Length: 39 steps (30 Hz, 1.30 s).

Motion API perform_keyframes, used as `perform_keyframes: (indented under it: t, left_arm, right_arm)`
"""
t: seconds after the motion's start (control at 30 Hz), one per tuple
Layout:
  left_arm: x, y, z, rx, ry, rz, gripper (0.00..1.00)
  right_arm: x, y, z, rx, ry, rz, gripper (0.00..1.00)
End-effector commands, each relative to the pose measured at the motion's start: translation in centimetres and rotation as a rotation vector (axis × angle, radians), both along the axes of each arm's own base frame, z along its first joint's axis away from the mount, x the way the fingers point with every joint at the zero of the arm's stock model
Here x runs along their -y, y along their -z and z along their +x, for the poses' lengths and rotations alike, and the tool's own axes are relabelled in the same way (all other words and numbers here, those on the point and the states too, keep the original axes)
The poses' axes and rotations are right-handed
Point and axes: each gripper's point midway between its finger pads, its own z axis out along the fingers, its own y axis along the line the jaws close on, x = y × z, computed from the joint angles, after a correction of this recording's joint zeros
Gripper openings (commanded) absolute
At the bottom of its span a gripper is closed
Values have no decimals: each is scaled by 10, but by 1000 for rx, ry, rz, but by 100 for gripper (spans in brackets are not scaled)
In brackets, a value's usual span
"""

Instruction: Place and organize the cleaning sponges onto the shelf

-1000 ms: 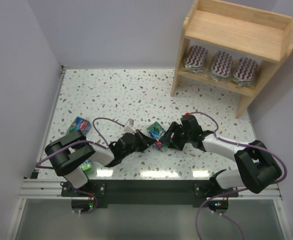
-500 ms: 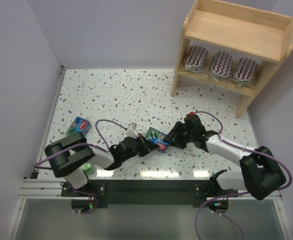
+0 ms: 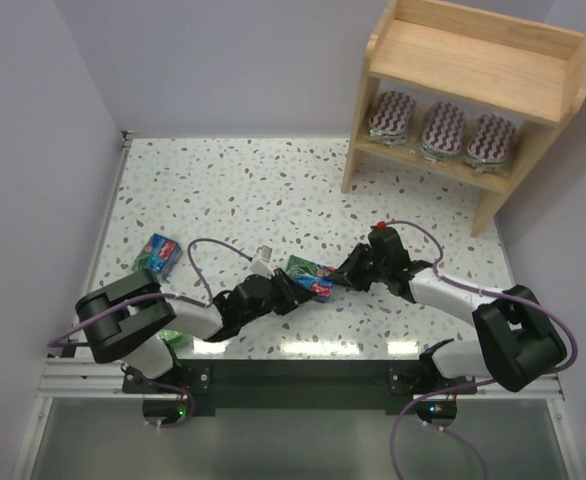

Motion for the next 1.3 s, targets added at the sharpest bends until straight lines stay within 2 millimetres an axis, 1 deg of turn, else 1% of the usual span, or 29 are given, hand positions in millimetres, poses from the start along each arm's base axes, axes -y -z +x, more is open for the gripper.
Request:
perform_keyframes:
  t: [0.0, 0.03, 0.13, 0.17, 0.27, 0.3, 0.33, 0.37, 0.4, 0.43, 0.47, 0.5, 0.53, 0.57, 0.6, 0.63, 0.67, 0.7, 0.77, 0.83, 0.87, 0.93, 1.0, 1.03, 1.07, 1.1, 1.13, 1.23, 1.27]
  left_arm:
    - [-8, -13, -10, 56, 31, 68, 24]
    - [-10, -18, -7, 74, 19, 83, 40]
    - [-23, -43, 5, 139, -40, 136, 62]
    - [-26, -60, 8, 171, -60, 120, 66]
    - [-37, -81, 15, 219, -99, 162, 74]
    - [-43, -97, 18, 250, -118, 170, 76]
    - [-46, -105, 18, 262, -126, 171, 77]
    - [-53, -120, 18, 285, -145, 157, 77]
    - [-63, -125, 21, 297, -172, 198, 77]
    - [-70, -132, 22, 308, -192, 206, 79]
    - [-78, -138, 22, 318, -215, 217, 80]
    - [-94, -146, 22, 329, -259, 237, 82]
    - [-103, -149, 21, 337, -281, 246, 84]
    - [-114, -161, 19, 355, -309, 225, 84]
    - [-126, -157, 20, 354, -341, 263, 84]
    - [-134, -157, 19, 353, -359, 269, 84]
    - [-146, -157, 17, 352, -388, 277, 84]
    - [-151, -157, 15, 350, -398, 278, 84]
    - [-160, -155, 12, 345, -416, 275, 84]
    - [-164, -151, 10, 339, -422, 276, 84]
    - [-166, -149, 9, 332, -422, 276, 84]
    - [-167, -146, 8, 325, -422, 282, 84]
    - [-167, -145, 7, 323, -415, 291, 84]
    - [-167, -144, 7, 324, -415, 295, 84]
    - [-167, -144, 7, 324, -413, 302, 84]
    - [-168, -144, 7, 322, -412, 304, 84]
    - [-168, -144, 7, 321, -411, 308, 84]
    - [-170, -148, 6, 324, -411, 306, 84]
    - [-171, -147, 5, 323, -410, 310, 84]
  right_arm:
    - [8, -10, 7, 50, 40, -13, 7]
    - [11, -15, 5, 54, 43, -13, 6]
    - [14, -25, 5, 69, 47, -13, 2]
    - [14, -33, 7, 91, 48, -3, 1]
    - [17, -43, 9, 103, 56, 3, 0]
    - [17, -50, 9, 117, 57, 14, 0]
    - [18, -54, 10, 119, 58, 22, 0]
    - [19, -64, 13, 126, 57, 55, 0]
    - [21, -76, 15, 148, 58, 84, 0]
    - [28, -86, 22, 161, 83, 112, 0]
    - [29, -102, 27, 192, 87, 140, 0]
    - [30, -118, 27, 221, 79, 171, 0]
    - [38, -129, 32, 237, 97, 182, 0]
    - [39, -150, 37, 276, 95, 210, 0]
    - [38, -163, 36, 289, 75, 249, 0]
    - [46, -179, 41, 323, 96, 273, 0]
    - [47, -200, 44, 353, 100, 316, 0]
    - [47, -213, 43, 374, 87, 350, 0]
    - [55, -248, 51, 438, 112, 400, 0]
    - [61, -270, 54, 476, 118, 425, 0]
    - [62, -287, 56, 505, 121, 442, 0]
    - [69, -311, 59, 542, 138, 481, 0]
    - [75, -347, 61, 633, 136, 527, 0]
    - [78, -371, 58, 659, 136, 565, 0]
    - [87, -381, 64, 678, 155, 574, 0]
    - [92, -397, 64, 721, 153, 591, 0]
    - [104, -417, 64, 748, 191, 625, 0]
    - [129, -463, 62, 857, 256, 683, 0]
    - [136, -469, 67, 869, 281, 690, 0]
